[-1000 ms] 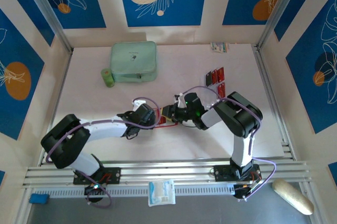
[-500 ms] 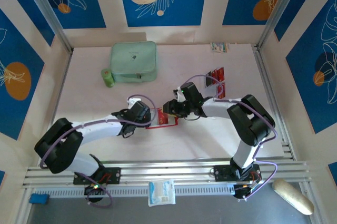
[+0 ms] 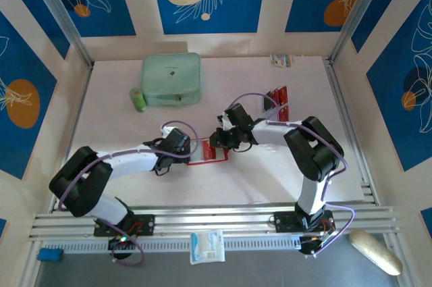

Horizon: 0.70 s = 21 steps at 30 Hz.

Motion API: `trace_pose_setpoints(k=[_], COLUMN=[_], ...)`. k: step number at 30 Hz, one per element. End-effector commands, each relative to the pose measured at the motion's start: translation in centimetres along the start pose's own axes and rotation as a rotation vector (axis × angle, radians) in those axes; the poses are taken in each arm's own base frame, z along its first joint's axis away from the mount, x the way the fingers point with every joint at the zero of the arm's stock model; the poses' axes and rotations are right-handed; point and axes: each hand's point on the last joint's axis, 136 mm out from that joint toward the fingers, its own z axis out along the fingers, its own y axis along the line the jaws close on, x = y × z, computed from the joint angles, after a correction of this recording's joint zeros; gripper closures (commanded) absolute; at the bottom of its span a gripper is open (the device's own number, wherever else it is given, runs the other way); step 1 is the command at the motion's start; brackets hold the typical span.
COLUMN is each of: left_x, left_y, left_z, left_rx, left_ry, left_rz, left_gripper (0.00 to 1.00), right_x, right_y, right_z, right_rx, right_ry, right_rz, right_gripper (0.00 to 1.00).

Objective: Put the credit cards into the card holder

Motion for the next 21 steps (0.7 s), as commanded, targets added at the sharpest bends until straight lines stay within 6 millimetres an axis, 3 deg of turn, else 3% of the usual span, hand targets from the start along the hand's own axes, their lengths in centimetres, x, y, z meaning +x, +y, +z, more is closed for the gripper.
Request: trace_pose_setpoints(k=[1,11,17,21], left_x=[-0.6,-0.4,-0.4,-0.3], left_y=[-0.6,-0.7,-0.5,-0.6], left_z=[0.3,0.6,0.5,0.5], left_rx=[0.014,0.013,0.014,0.016], left_ry=[0.002,0.009,0.006,0.004], left_rz=[0.006,0.008,0.006,0.003], left_gripper=[0.02,0.02,0.02,0.02], right_x=[0.5,1.7,1.0,0.7], right_y=[0.0,1.5,3.3,2.9], right_z=[0.8,3.0,1.2,-0.1], right_rx=[0.024,0.029,-0.008,0.02], right_ry=[0.041,0.106,0.068,0.039], right_rz=[-0.027,-0.048,-0.066,-0.071], right_gripper=[0.81,0.86,0.86,0.86])
